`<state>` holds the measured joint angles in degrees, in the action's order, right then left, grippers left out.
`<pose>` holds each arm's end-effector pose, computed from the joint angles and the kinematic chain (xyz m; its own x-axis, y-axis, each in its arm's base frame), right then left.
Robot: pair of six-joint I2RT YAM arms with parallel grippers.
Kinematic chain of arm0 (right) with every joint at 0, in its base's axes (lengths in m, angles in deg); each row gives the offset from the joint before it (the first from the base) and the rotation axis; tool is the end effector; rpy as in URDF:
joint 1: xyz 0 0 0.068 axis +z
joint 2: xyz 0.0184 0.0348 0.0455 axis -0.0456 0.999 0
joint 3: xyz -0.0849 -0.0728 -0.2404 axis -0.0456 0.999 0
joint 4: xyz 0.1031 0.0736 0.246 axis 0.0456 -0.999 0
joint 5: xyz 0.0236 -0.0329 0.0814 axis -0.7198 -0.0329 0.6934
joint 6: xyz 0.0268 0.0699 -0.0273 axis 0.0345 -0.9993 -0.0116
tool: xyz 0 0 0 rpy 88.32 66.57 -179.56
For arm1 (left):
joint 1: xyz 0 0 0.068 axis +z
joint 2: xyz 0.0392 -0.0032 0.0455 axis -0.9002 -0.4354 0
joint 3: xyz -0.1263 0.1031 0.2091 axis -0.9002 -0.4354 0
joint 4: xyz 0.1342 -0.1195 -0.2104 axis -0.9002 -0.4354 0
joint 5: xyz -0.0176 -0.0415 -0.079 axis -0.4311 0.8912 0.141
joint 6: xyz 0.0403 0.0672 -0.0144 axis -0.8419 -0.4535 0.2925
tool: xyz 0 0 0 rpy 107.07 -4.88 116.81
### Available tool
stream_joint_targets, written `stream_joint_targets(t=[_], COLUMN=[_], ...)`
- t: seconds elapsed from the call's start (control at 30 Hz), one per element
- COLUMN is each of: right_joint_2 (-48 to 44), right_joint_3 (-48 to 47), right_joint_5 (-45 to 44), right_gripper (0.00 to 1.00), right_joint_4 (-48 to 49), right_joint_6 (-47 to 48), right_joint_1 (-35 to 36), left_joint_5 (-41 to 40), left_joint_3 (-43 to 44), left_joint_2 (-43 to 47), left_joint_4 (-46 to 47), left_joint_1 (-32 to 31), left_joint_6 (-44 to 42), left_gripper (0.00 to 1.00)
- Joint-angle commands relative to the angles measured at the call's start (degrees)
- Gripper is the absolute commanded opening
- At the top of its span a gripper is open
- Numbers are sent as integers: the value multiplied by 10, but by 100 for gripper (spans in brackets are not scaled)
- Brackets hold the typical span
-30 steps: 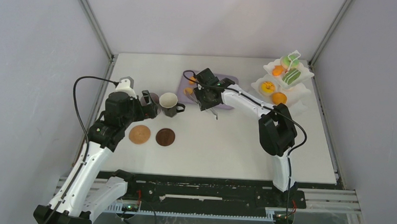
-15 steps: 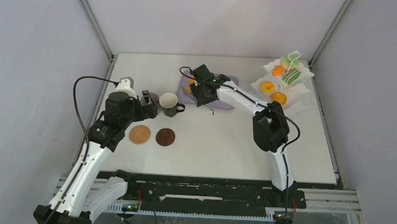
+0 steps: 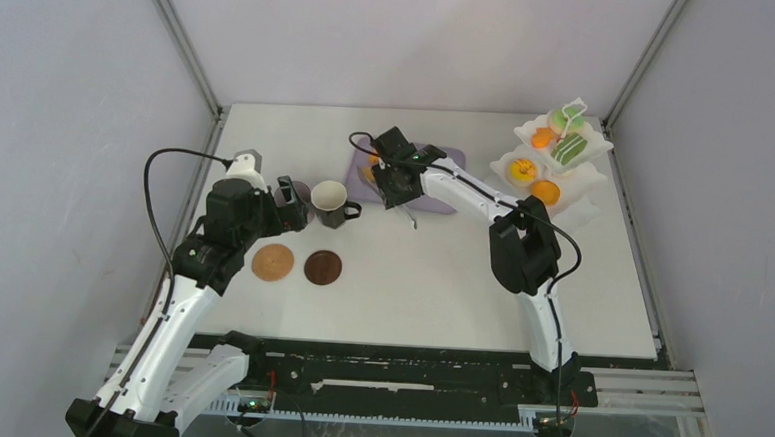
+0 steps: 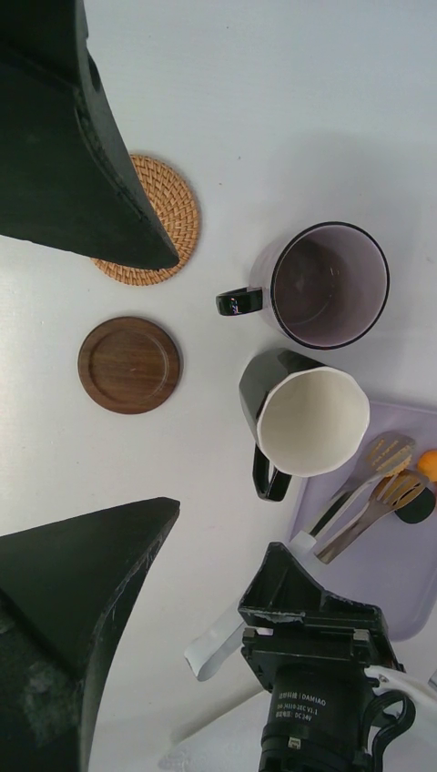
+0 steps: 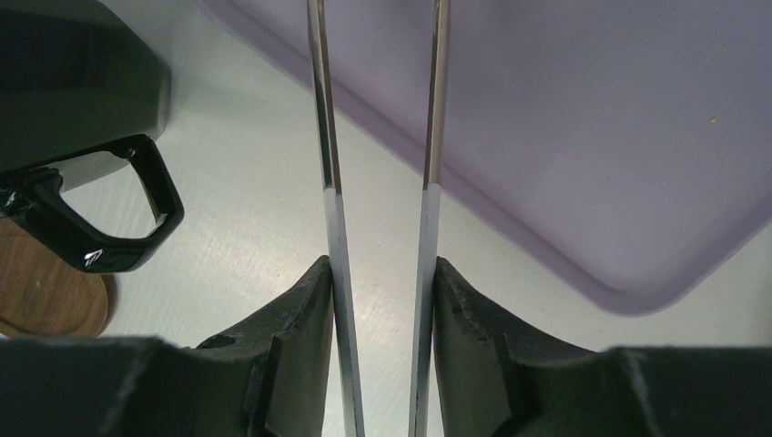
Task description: Serve the afternoon tea
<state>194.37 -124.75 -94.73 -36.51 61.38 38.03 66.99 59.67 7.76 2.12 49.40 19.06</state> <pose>0.3866 0.3229 0.1873 -0.7372 -0.4471 -0.5066 -0.5117 0.8591 -0.0136 0.2225 -0.0516 0.3053 -0.4911 -0.2630 -0.8304 -0.0214 0.9567 -0.2904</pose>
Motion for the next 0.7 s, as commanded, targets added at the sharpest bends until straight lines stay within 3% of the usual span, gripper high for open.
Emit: stream_joint_targets(t=[0.0,0.47,0.67], right_joint_2=[-81,-283,-311], right_joint_3=[7,195,238], right_joint_5=[-11,-3,8], right_gripper=[30,27,27], right_joint_4=[23,66,85], right_joint_6=[-2,-36,-52], right_joint_1=[4,-11,-28], left_joint_5=[2,16,29], left_joint_3=[39,32,28], left_joint_2=[1,8,9], left_joint_4=[9,15,20], left_joint_1=[5,5,5], left_joint_6=[-3,3,10], left_gripper=[100,100,100])
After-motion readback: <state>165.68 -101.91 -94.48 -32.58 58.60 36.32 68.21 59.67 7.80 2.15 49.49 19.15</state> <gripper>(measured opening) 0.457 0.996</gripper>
